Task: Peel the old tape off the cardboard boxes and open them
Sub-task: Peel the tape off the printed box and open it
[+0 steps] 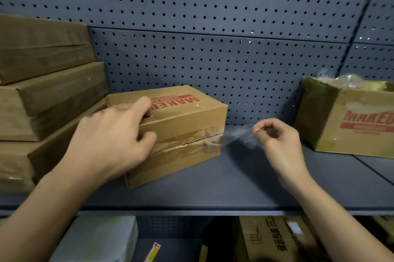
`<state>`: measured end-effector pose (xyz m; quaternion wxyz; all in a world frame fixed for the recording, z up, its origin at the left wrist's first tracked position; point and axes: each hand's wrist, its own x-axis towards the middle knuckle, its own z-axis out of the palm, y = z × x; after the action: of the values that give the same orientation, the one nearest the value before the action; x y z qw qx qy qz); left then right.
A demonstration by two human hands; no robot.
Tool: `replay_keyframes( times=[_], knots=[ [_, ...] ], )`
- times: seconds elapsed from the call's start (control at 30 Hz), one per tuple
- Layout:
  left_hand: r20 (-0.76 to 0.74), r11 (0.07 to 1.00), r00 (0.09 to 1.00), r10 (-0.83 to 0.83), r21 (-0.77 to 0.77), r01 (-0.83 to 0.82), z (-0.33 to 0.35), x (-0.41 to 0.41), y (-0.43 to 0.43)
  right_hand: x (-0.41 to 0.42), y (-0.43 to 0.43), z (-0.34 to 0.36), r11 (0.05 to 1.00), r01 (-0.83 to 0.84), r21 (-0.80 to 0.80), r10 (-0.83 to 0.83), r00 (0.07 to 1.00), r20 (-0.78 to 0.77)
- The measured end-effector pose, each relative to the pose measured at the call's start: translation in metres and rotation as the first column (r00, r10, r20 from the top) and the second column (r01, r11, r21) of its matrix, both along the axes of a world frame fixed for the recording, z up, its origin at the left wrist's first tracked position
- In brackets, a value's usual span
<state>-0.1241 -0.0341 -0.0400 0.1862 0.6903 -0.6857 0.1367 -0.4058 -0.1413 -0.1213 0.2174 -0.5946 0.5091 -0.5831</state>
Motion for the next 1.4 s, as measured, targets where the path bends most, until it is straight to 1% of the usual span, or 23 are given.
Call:
replay_keyframes(
  times=[0.13, 0.3, 0.43, 0.5, 0.57, 0.67, 0.77, 0.83, 0.9, 0.93, 1.03, 1.13, 1.23, 1.33, 1.4],
  knots=[
    [0.032, 0.996, 0.998, 0.059, -0.067, -0.057, -0.002, -0.017, -0.003, 0.020, 0.004, -0.002, 0.998, -0.052, 0.039, 0.055, 0.997, -0.060],
    [0.066, 0.978, 0.995, 0.071, -0.199, -0.056, -0.012, -0.029, -0.009, 0.038, 0.008, -0.004, 0.974, -0.210, 0.081, 0.213, 0.977, -0.022],
    [0.087, 0.977, 0.995, 0.051, -0.210, -0.032, -0.017, -0.025, -0.014, 0.036, 0.012, -0.005, 0.939, -0.319, 0.131, 0.328, 0.943, -0.056],
    [0.119, 0.975, 0.992, 0.050, -0.219, -0.023, -0.021, -0.023, -0.016, 0.036, 0.019, -0.008, 0.942, -0.325, 0.087, 0.335, 0.931, -0.146],
    [0.141, 0.975, 0.988, 0.061, -0.220, -0.028, -0.024, -0.022, -0.018, 0.037, 0.027, -0.008, 0.939, -0.342, 0.023, 0.333, 0.895, -0.298],
    [0.164, 0.974, 0.985, 0.060, -0.223, -0.022, -0.026, -0.020, -0.019, 0.040, 0.030, -0.004, 0.916, -0.399, -0.029, 0.334, 0.803, -0.493],
    [0.170, 0.974, 0.984, 0.058, -0.225, -0.018, -0.027, -0.019, -0.018, 0.043, 0.026, -0.002, 0.913, -0.400, -0.080, 0.239, 0.682, -0.692],
    [0.168, 0.974, 0.984, 0.058, -0.225, -0.019, -0.028, -0.018, -0.017, 0.046, 0.025, 0.000, 0.918, -0.386, -0.091, 0.186, 0.623, -0.760],
    [0.170, 0.973, 0.984, 0.053, -0.232, -0.013, -0.028, -0.017, -0.018, 0.046, 0.023, 0.000, 0.926, -0.366, -0.092, 0.153, 0.587, -0.795],
    [0.170, 0.973, 0.984, 0.054, -0.231, -0.013, -0.028, -0.017, -0.017, 0.046, 0.022, -0.002, 0.933, -0.347, -0.092, 0.141, 0.589, -0.795],
    [0.164, 0.978, 0.985, 0.053, -0.206, -0.018, -0.027, -0.016, -0.016, 0.044, 0.019, -0.005, 0.945, -0.304, -0.119, 0.117, 0.657, -0.745],
    [0.163, 0.977, 0.985, 0.051, -0.211, -0.016, -0.027, -0.013, -0.015, 0.041, 0.019, -0.006, 0.931, -0.337, -0.140, 0.168, 0.736, -0.656],
    [0.148, 0.976, 0.988, 0.044, -0.215, -0.011, -0.027, -0.008, -0.013, 0.041, 0.022, -0.005, 0.906, -0.370, -0.204, 0.211, 0.814, -0.541],
    [0.128, 0.975, 0.992, 0.022, -0.223, 0.008, -0.027, 0.000, -0.010, 0.035, 0.022, -0.003, 0.935, -0.276, -0.224, 0.180, 0.911, -0.370],
    [0.104, 0.972, 0.995, 0.012, -0.234, 0.013, -0.025, 0.006, -0.009, 0.029, 0.020, 0.000, 0.954, -0.223, -0.199, 0.155, 0.939, -0.307]
  ],
)
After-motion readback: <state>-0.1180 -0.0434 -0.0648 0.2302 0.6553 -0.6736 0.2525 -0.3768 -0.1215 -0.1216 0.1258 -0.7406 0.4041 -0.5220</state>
